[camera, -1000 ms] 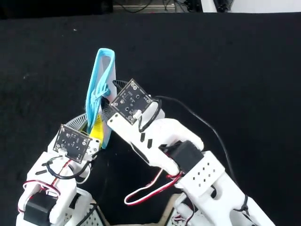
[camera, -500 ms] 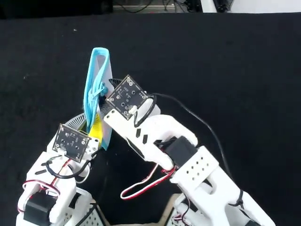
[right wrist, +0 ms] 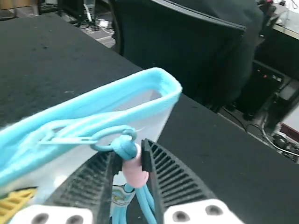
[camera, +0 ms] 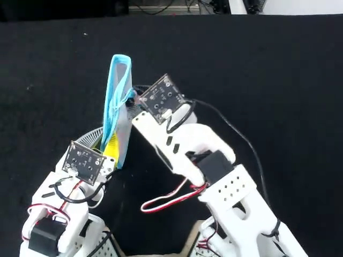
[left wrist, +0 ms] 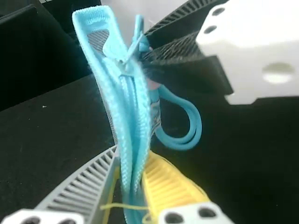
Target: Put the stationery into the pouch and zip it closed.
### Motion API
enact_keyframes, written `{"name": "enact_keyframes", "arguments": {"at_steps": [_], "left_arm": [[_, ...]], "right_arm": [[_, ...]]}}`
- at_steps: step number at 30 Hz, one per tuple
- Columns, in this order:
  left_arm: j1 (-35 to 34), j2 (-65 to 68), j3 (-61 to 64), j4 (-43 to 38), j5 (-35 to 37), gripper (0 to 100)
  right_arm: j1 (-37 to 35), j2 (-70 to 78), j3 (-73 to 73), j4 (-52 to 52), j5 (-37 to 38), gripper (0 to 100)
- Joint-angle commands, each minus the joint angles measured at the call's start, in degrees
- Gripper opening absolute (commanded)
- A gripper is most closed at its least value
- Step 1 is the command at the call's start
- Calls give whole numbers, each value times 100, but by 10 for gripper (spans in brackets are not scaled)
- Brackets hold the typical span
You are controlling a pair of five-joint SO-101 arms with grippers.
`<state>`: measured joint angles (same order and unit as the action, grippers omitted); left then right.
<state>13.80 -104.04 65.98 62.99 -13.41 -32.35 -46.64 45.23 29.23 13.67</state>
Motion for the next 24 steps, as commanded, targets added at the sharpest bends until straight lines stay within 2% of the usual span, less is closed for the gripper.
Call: {"name": "enact_keyframes", "arguments": {"at_steps": [1, 9, 24], "left_arm": [[-84, -44, -400, 35, -35, 30], [-75, -44, -400, 44, -26, 30], [-84, -44, -426, 97, -26, 30]], "right_arm": [[404, -22, -418, -123, -53, 10], [422, -4, -778, -149, -18, 10], [1266, 576, -1051, -167, -9, 10]]}}
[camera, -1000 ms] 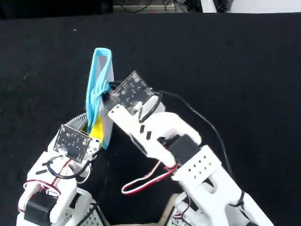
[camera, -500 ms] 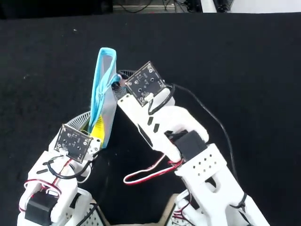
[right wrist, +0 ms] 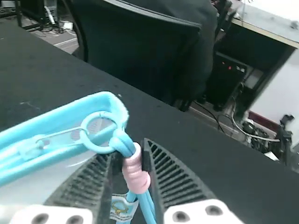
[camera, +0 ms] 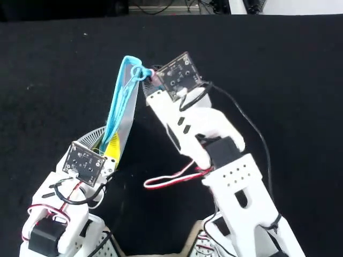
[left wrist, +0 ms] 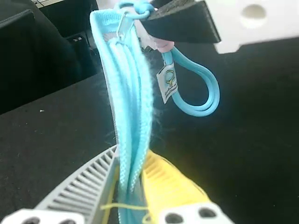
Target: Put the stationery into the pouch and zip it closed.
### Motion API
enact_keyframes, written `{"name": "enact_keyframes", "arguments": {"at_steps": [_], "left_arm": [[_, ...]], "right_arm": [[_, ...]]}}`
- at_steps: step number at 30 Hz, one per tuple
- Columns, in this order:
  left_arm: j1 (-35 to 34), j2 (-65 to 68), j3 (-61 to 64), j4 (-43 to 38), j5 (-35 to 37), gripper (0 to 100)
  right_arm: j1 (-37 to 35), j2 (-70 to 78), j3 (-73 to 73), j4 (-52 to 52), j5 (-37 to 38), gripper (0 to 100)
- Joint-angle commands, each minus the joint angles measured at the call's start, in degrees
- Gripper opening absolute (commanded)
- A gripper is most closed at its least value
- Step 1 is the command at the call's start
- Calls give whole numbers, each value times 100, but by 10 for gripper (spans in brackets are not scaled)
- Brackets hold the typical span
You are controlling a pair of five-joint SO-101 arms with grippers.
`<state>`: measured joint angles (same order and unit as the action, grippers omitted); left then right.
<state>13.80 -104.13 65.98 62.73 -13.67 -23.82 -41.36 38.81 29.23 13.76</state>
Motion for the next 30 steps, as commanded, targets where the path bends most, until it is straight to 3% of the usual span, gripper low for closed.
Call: {"name": "enact_keyframes", "arguments": {"at_steps": [1, 16, 22, 30], "left_arm": [[-84, -35, -453, 193, 0, 30], [-84, -35, -831, 510, -35, 30], [-84, -35, -1015, 554, -607, 30], [-92, -35, -963, 914, -598, 30]], "right_arm": [[457, 66, -409, -229, -18, 10], [738, 418, -514, -607, -18, 11], [730, 426, -848, -571, -18, 11], [738, 426, -505, -571, -18, 11]]}}
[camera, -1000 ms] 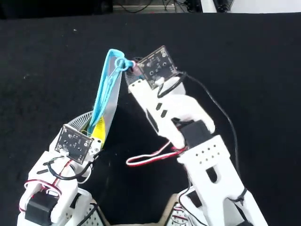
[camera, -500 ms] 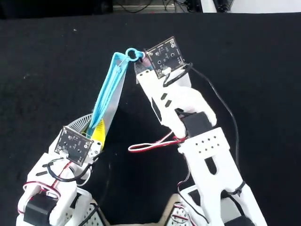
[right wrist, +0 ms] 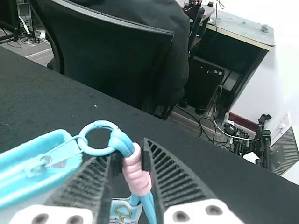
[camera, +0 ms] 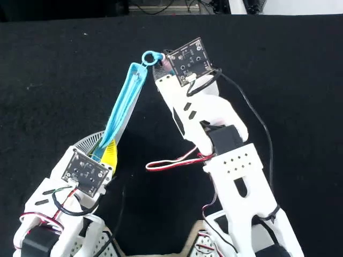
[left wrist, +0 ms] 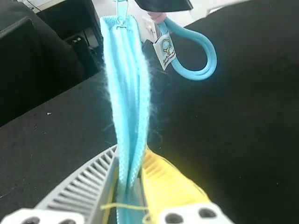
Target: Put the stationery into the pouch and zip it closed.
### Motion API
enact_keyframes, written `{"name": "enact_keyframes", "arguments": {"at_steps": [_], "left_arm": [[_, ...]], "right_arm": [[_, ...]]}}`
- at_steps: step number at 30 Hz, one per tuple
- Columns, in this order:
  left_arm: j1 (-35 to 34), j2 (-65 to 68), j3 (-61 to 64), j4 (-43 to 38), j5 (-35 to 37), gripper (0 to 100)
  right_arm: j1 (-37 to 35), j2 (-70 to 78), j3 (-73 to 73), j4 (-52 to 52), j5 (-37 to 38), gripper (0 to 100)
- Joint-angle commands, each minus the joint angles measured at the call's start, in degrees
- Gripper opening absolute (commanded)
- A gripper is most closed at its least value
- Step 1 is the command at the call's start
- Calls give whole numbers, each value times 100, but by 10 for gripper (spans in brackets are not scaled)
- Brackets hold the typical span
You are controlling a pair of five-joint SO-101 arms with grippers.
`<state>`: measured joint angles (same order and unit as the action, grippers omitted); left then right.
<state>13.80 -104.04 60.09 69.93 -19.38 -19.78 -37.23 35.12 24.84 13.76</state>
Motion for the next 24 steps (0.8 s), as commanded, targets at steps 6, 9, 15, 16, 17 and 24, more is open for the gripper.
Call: {"name": "enact_keyframes", "arguments": {"at_steps": [6, 9, 15, 16, 17, 24], "left_arm": [[-48, -44, -312, 193, -9, 30], [-48, -44, -312, 176, -18, 30], [-84, -44, -321, 18, 0, 160], [-84, -44, -312, -114, 0, 173], [-84, -44, -312, -237, 9, 173], [-40, -18, -286, -923, 9, 155]], "right_arm": [[334, -4, 163, -114, -18, 11], [299, -40, 136, -18, -18, 11], [26, -31, 171, 53, -18, 11], [-18, -31, 189, 53, -18, 11], [-62, -31, 198, 53, -18, 11], [-105, -31, 224, 53, -18, 11]]}}
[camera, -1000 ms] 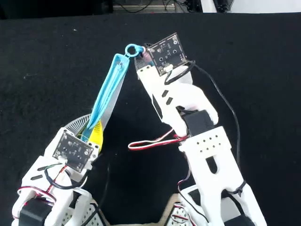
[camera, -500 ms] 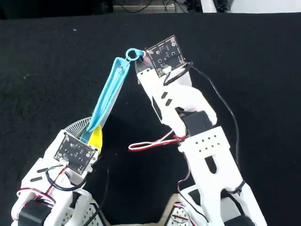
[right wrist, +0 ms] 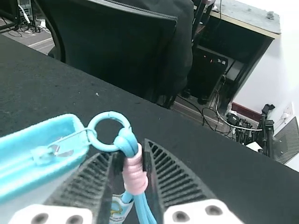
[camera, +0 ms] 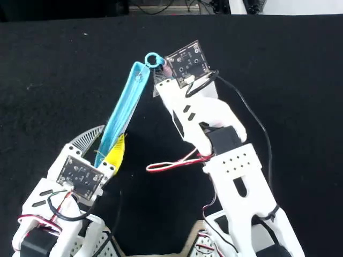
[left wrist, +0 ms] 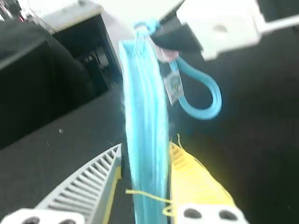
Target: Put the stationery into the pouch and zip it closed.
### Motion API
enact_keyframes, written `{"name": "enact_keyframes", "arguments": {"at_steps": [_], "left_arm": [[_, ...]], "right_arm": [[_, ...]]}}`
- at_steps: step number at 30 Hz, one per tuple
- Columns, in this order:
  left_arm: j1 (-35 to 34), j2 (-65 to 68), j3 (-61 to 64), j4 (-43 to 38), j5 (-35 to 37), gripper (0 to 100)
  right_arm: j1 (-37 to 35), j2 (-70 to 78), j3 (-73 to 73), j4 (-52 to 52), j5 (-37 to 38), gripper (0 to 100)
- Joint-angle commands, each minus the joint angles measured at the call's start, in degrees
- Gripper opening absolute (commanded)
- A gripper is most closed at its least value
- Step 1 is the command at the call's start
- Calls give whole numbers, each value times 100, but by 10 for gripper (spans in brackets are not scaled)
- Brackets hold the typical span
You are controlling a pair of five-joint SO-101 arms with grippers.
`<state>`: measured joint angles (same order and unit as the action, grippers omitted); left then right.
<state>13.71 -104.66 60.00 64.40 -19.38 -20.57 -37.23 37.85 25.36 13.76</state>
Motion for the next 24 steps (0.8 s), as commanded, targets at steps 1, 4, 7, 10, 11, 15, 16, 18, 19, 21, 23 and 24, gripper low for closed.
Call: {"name": "enact_keyframes", "arguments": {"at_steps": [1, 4, 7, 10, 11, 15, 16, 18, 19, 21, 23, 24], "left_arm": [[-31, 53, -224, -440, 9, 155], [-66, 53, 22, -721, 9, 155], [-31, 35, 295, -782, 9, 155], [-48, 18, 321, -756, 237, 126], [-75, 18, 295, -774, 422, 83], [-40, 18, 84, -536, 615, 46], [-31, 18, 4, -413, 607, 30], [-22, 18, -31, -229, 607, 32], [-22, 18, -40, -176, 607, 30], [-22, 18, -48, -97, 607, 30], [-66, 18, -75, -35, 607, 30], [-66, 18, -84, 9, 607, 30]], "right_arm": [[-26, -31, -48, 9, -18, 11], [-26, -31, -57, 123, -18, 11], [-26, -31, -57, 149, -18, 11], [-18, -31, -57, 141, -18, 11], [-18, -31, -57, 132, -18, 11], [-9, -31, -75, 114, -18, 11], [9, -4, -84, 105, -9, 11], [70, 4, -48, -44, -9, 11], [114, 4, -22, -123, -9, 11], [193, 4, 13, -281, -9, 11], [255, 13, 31, -352, -9, 11], [273, 13, 31, -369, -9, 11]]}}
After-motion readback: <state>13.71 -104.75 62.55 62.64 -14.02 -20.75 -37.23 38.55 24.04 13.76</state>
